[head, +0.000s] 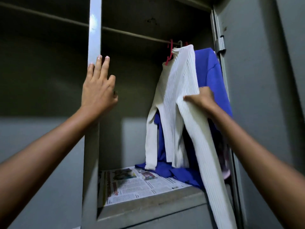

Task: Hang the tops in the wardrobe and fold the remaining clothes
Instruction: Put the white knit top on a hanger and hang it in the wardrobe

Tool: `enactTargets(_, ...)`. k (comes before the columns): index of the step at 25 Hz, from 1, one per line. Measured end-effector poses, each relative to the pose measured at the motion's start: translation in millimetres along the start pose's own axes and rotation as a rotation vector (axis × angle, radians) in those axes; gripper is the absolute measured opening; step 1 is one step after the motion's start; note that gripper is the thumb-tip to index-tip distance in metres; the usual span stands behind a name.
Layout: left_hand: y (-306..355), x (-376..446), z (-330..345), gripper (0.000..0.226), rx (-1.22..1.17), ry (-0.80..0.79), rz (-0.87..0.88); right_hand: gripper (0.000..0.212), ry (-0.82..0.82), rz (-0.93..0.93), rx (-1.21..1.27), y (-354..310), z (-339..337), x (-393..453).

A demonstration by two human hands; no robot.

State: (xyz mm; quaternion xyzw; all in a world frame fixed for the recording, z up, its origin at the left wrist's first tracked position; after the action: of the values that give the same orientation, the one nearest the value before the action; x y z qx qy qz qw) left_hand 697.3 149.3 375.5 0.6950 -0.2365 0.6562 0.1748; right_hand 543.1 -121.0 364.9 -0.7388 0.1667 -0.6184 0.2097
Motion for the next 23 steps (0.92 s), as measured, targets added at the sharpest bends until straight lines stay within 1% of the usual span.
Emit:
enactTargets(3, 4.6, -14.2, -1.0, 0.018, -0.028, -0.039, 0.080, 0.036, -0.110, 0.103, 0.090, 46.1, 16.1, -93.1)
enactTargets(5, 9.7, -24.2, -1.3, 0.021, -0.043, -0.066, 0.140, 0.039, -0.213, 0.202, 0.071, 70.3, 21.5, -143.5)
enactTargets(7, 15.4, -37.1, 0.7, 0.028, -0.054, -0.119, 0.192, 0.041, -0.388, 0.329, 0.026, 85.5, 23.4, -180.7)
enactTargets(8, 17.4, -43.1, 2.2, 0.032, -0.053, -0.141, 0.209, 0.037, -0.491, 0.392, 0.038, 86.8, 24.9, -194.8)
enactTargets(9, 19.0, -48.6, 2.8, 0.035, -0.053, -0.157, 0.220, 0.032, -0.578, 0.446, 0.093, 82.6, 27.8, -204.8)
enactTargets(10, 20.1, -53.2, 2.5, 0.037, -0.057, -0.168, 0.226, 0.025, -0.628, 0.491, 0.196, 75.4, 32.6, -208.9)
enactTargets(12, 20.6, -57.9, 1.7, 0.039, -0.065, -0.178, 0.226, 0.010, -0.632, 0.542, 0.447, 55.0, 45.4, -201.0)
enactTargets(13, 20.6, -59.5, 0.7, 0.039, -0.063, -0.180, 0.223, 0.007, -0.607, 0.557, 0.583, 46.5, 53.4, -190.7)
enactTargets(15, 19.8, -61.4, 0.5, 0.038, -0.054, -0.178, 0.216, 0.011, -0.536, 0.605, 0.853, 36.3, 68.6, -167.1)
enactTargets(16, 19.5, -62.4, 0.7, 0.038, -0.054, -0.179, 0.211, 0.012, -0.491, 0.633, 0.923, 39.0, 74.3, -156.9)
enactTargets(17, 19.5, -63.4, 1.0, 0.037, -0.054, -0.179, 0.209, 0.013, -0.466, 0.633, 0.908, 46.2, 77.8, -149.3)
enactTargets(18, 19.5, -64.1, 1.4, 0.037, -0.053, -0.177, 0.209, 0.012, -0.448, 0.626, 0.810, 58.1, 78.0, -145.8)
enactTargets(20, 20.1, -64.1, 2.3, 0.037, -0.049, -0.166, 0.215, 0.009, -0.409, 0.630, 0.467, 95.9, 70.8, -147.3)
enactTargets(21, 20.2, -63.7, 2.8, 0.038, -0.044, -0.163, 0.217, 0.008, -0.363, 0.657, 0.318, 117.2, 63.3, -149.9)
enactTargets(23, 20.0, -63.9, 5.1, 0.038, -0.036, -0.161, 0.221, 0.008, -0.288, 0.720, 0.153, 150.3, 48.4, -154.9)
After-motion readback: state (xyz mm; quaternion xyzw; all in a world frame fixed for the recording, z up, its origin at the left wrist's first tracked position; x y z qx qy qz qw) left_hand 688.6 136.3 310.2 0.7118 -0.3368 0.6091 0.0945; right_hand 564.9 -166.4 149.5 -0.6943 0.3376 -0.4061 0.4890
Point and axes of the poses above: each hand's wrist, its own x-axis towards the middle knuckle, its own z-axis out of the palm, y = z × x, the point moved 5 cm from there along x, towards the middle knuckle, and after that the axes turned 8 degrees about -z, right-handed, at the moved point
